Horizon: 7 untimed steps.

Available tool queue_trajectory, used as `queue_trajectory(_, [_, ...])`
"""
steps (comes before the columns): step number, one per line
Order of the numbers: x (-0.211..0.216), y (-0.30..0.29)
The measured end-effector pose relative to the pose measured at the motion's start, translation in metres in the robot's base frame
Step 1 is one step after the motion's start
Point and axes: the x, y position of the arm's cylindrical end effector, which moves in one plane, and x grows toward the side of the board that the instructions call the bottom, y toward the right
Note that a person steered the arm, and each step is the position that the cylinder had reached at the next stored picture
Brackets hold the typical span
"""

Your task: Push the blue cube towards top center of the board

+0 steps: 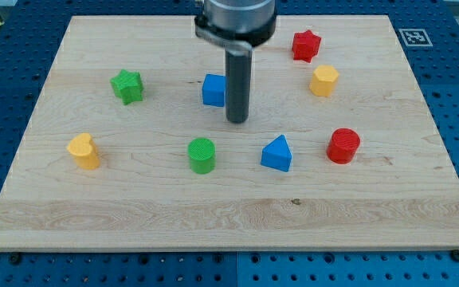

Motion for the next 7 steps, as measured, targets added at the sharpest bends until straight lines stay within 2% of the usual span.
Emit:
queue_trajectory(1, [0.019, 0.000])
queue_trajectory(2, [0.018, -0.001])
queue_trajectory(4, [-0.031, -0.022])
queue_trajectory(7, [-0.061, -0.048])
